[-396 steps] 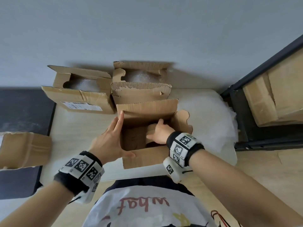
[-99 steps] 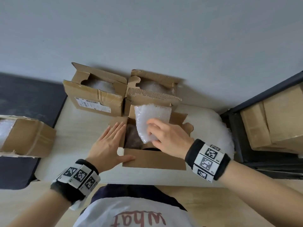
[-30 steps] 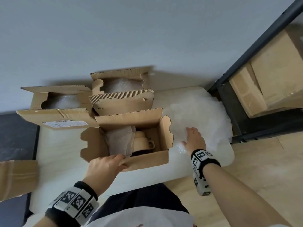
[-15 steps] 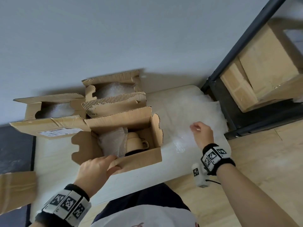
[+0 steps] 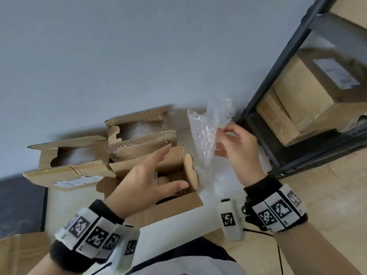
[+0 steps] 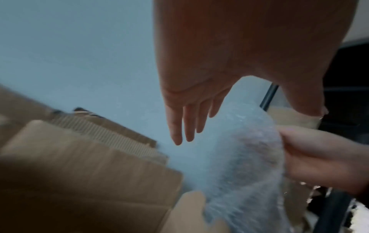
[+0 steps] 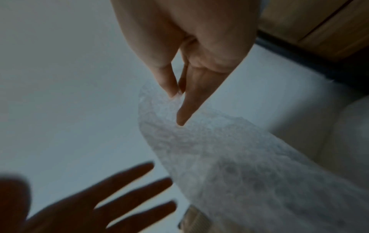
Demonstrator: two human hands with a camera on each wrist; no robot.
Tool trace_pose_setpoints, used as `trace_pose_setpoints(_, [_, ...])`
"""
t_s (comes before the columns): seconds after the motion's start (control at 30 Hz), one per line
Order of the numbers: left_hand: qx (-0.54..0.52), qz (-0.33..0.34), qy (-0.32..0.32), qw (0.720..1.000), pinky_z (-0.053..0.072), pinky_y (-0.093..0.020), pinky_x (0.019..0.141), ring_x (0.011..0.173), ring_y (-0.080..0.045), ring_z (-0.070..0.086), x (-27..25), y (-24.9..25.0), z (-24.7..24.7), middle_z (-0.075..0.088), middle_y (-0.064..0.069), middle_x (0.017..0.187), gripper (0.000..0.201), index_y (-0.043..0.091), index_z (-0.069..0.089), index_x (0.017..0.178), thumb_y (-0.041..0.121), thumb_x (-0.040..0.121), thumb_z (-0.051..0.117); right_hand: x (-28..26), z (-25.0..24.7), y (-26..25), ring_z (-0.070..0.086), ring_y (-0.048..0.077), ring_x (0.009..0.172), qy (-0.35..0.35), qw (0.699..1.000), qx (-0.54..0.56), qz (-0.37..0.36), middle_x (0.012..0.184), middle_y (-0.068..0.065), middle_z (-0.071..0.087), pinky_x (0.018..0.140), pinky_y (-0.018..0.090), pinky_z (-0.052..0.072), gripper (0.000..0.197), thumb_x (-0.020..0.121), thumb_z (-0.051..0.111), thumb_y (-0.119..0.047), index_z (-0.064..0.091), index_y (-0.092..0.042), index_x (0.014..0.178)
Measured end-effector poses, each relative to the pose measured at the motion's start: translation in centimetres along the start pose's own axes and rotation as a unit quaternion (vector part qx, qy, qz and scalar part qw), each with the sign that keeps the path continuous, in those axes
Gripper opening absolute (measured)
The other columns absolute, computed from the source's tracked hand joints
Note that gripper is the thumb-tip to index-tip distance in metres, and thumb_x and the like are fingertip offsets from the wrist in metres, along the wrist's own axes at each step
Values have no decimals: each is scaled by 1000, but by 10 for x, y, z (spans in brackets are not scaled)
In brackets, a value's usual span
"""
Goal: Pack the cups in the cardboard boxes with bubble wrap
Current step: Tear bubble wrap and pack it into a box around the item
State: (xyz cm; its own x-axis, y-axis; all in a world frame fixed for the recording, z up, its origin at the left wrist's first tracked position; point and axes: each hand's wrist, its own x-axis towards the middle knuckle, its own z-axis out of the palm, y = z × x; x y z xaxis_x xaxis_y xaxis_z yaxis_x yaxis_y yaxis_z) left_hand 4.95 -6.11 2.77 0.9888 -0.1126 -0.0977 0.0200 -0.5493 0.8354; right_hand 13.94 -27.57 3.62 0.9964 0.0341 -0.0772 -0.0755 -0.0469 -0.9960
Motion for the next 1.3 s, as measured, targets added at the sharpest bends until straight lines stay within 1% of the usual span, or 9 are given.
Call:
trace_pose_setpoints(0.13, [-42, 23, 25, 999, 38, -22, 101, 125, 3, 43, 11, 32, 6, 42, 18, 139, 110, 35, 13, 148, 69, 60, 70, -7, 32, -25, 71, 25, 74, -35, 997, 73, 14, 85, 12, 71, 60, 27, 56, 12, 88, 65, -18, 64, -6, 91])
trace_pose_setpoints(0.3, [-74, 22, 178, 981, 46, -10, 72, 88, 9, 60, 16, 33, -3, 62, 20, 96, 31, 10, 48, 124, 13, 94, 54, -8, 48, -34, 71, 23, 93, -159, 981, 111, -1, 99, 5, 72, 74, 33, 59, 19, 88, 65, -19, 66, -6, 102])
trace_pose_setpoints(0.4, [-194, 13, 211, 958, 52, -17, 76, 97, -3, 64, 14, 31, -25, 67, 7, 106, 18, 3, 50, 113, 5, 96, 48, 3, 40, -29, 65, 12, 105, -110, 990, 49, -77, 109, -4, 70, 88, 27, 54, 18, 88, 66, -19, 68, -12, 105])
trace_pose_setpoints(0.53, [-301, 8, 162, 940, 57, -27, 75, 96, -25, 69, 5, 35, -56, 72, -8, 106, 19, 10, 59, 107, 15, 90, 52, 28, 28, -20, 56, 2, 116, -81, 996, 11, -48, 124, -8, 62, 97, 21, 44, 42, 82, 70, -24, 58, -20, 122])
trace_pose_setpoints(0.8, [-286, -24, 232, 929, 55, -22, 59, 78, -23, 72, -5, 24, -87, 74, -10, 85, 32, 16, 52, 114, 21, 84, 62, 35, 23, -11, 63, 28, 108, -271, 950, 155, 24, 103, 14, 69, 99, 36, 48, 84, 64, 84, -25, 42, -47, 133])
trace_pose_setpoints(0.97, [-255, -42, 310, 915, 56, -26, 57, 71, -20, 71, -8, 12, -92, 73, -8, 77, 59, 39, 39, 130, 25, 81, 69, 30, 31, -13, 67, 11, 99, -304, 950, -45, -62, 105, -3, 72, 87, 21, 50, 48, 70, 79, -18, 66, -28, 115])
trace_pose_setpoints(1.07, [-184, -45, 287, 939, 52, -26, 56, 61, -18, 61, -10, 2, -97, 61, -5, 59, 32, 42, 63, 110, 32, 79, 69, 29, 35, -16, 67, 5, 86, -228, 961, -96, -124, 90, -10, 73, 78, 14, 49, 27, 75, 77, -10, 71, -31, 91])
trace_pose_setpoints(1.17, [-115, -84, 269, 952, 43, -15, 66, 71, -3, 59, -11, -3, -97, 68, 11, 76, 19, 40, 72, 80, 53, 75, 60, 31, 35, -25, 66, 2, 81, -210, 956, -99, -181, 85, -14, 70, 76, 11, 50, 22, 80, 73, -10, 70, -31, 85])
trace_pose_setpoints(1.3, [132, -96, 171, 972, 24, -35, 107, 136, -12, 23, -13, -1, -86, 35, 11, 138, 55, 47, 58, 107, 74, 59, 57, 29, 45, -42, 63, 6, 82, -234, 923, -153, -264, 84, -13, 63, 78, 15, 51, 17, 83, 70, -6, 68, -23, 87])
